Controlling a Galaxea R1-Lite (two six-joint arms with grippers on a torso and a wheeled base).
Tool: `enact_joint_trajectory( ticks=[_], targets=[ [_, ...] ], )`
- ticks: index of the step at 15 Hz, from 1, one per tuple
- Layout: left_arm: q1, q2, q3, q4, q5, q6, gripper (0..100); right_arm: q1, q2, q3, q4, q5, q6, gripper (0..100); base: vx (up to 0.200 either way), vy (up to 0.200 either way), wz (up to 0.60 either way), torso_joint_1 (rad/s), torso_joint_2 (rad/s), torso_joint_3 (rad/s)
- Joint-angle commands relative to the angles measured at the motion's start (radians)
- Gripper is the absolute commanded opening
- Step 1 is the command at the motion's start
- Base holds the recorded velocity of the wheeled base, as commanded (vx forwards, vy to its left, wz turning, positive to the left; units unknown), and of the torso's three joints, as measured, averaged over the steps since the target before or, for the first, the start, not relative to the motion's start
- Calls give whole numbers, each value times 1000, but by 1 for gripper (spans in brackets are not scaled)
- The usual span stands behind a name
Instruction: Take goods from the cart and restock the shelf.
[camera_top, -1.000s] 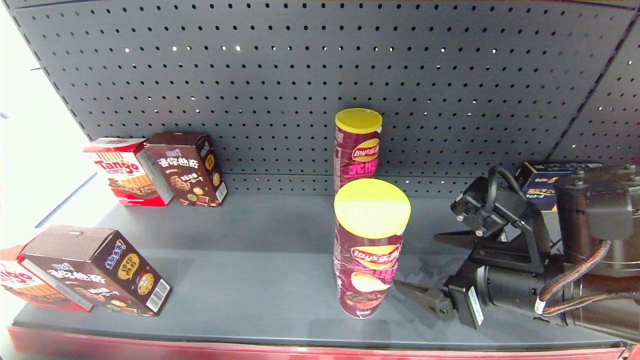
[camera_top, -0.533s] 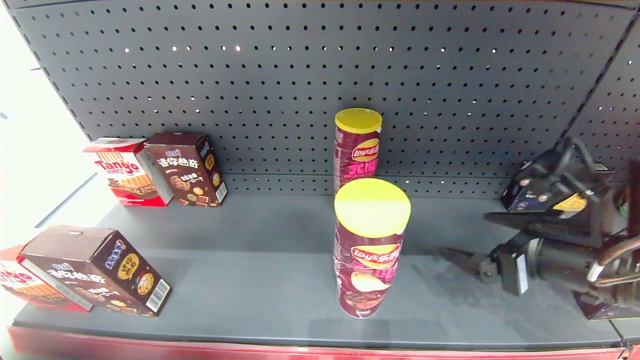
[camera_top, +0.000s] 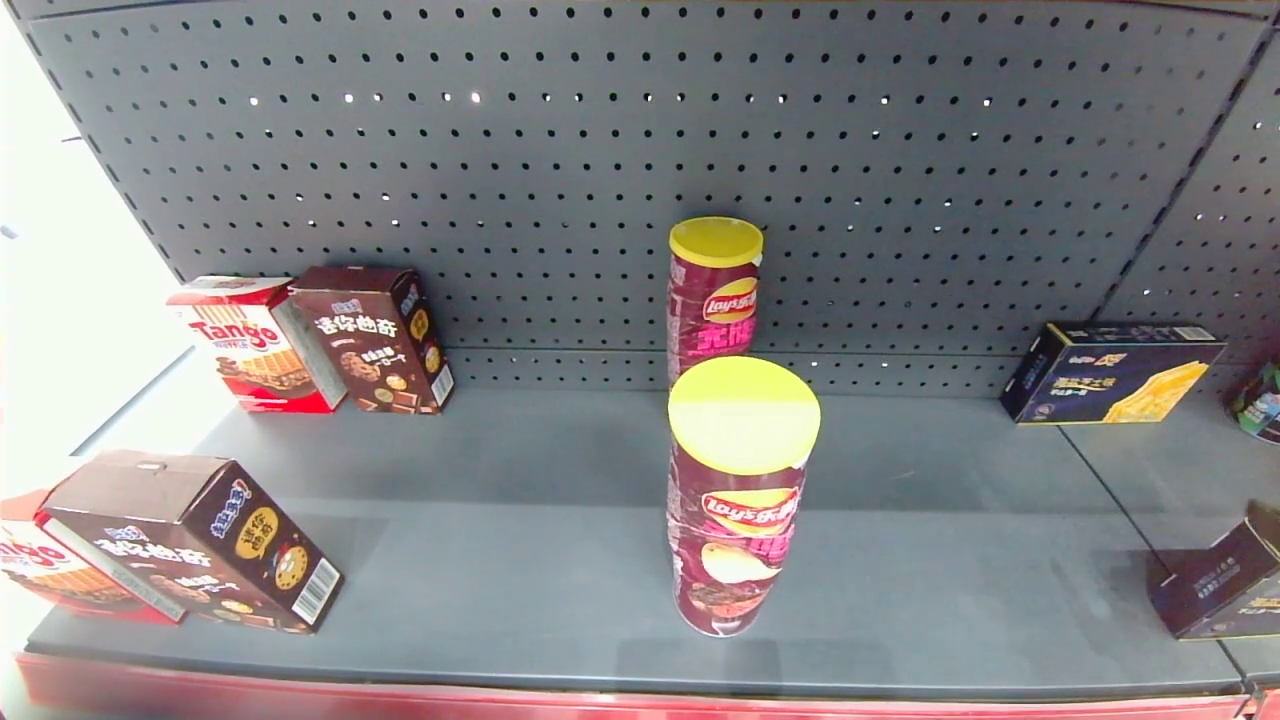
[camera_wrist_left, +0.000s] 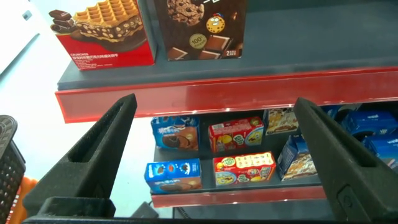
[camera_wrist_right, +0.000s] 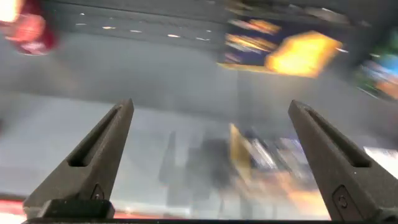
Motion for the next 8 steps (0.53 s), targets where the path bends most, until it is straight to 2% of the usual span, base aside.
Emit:
enact_joint_trajectory(
  ticks=[1, 6, 8],
  targets=[
    [-1, 2, -1, 3, -1, 0, 100, -100, -324, 170, 39, 17, -18, 100, 0, 0, 0, 0, 0, 0],
    [1, 2, 0, 0, -1, 0, 100, -80, -600, 213, 309, 64, -33, 100, 0, 0, 0, 0, 0, 0],
    [1, 2, -1, 0, -1, 0, 100, -80, -600, 303, 216, 64, -19, 100, 0, 0, 0, 0, 0, 0]
  ],
)
